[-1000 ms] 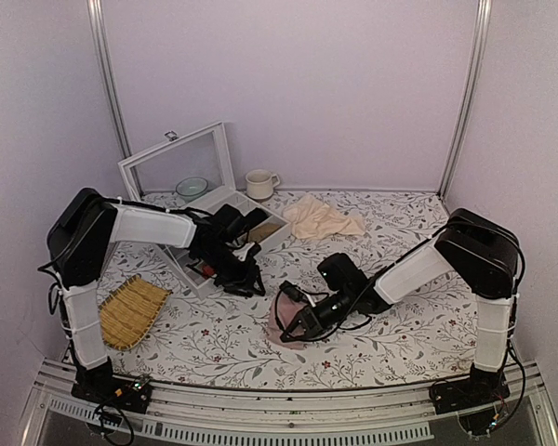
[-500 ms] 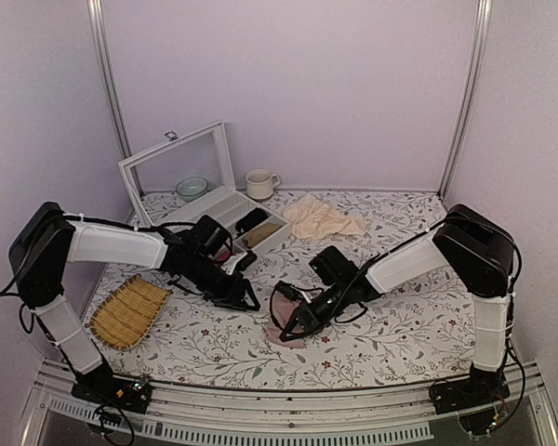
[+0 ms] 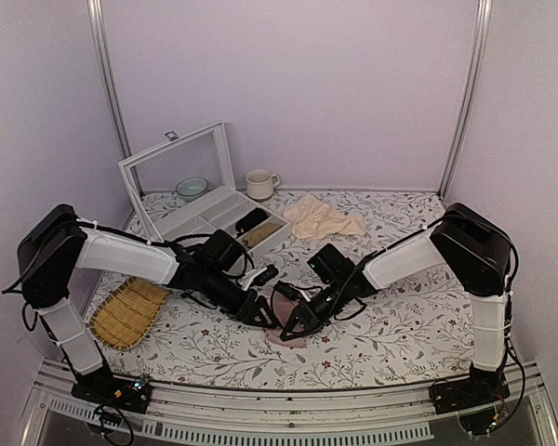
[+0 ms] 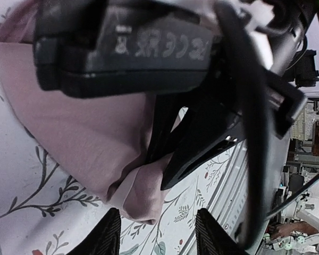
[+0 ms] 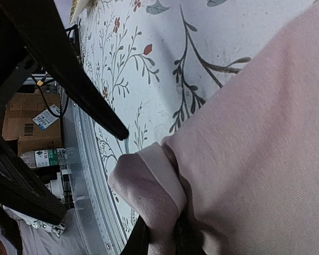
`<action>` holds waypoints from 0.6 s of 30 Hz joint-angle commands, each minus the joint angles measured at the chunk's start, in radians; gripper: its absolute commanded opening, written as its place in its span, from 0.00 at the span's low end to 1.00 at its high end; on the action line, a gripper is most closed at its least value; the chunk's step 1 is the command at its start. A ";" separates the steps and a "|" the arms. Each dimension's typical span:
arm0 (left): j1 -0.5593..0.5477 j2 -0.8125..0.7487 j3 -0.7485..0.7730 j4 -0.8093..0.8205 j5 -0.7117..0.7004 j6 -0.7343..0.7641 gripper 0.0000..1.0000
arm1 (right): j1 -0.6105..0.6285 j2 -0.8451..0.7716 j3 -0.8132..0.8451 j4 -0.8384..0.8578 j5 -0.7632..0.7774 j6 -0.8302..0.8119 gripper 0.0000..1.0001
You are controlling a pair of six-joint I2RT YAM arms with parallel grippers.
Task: Roll the underwear
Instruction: Roll the underwear at the center of the board.
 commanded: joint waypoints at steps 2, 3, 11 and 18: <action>-0.024 0.055 -0.019 0.030 -0.021 0.032 0.49 | -0.009 0.097 -0.046 -0.170 0.170 -0.017 0.00; -0.023 0.063 -0.021 0.034 -0.024 0.033 0.49 | -0.009 0.097 -0.047 -0.170 0.168 -0.017 0.00; -0.030 0.074 -0.064 0.122 -0.007 0.013 0.51 | -0.009 0.097 -0.044 -0.169 0.172 -0.016 0.00; -0.048 0.103 -0.056 0.153 -0.018 0.002 0.51 | -0.009 0.096 -0.047 -0.169 0.170 -0.017 0.00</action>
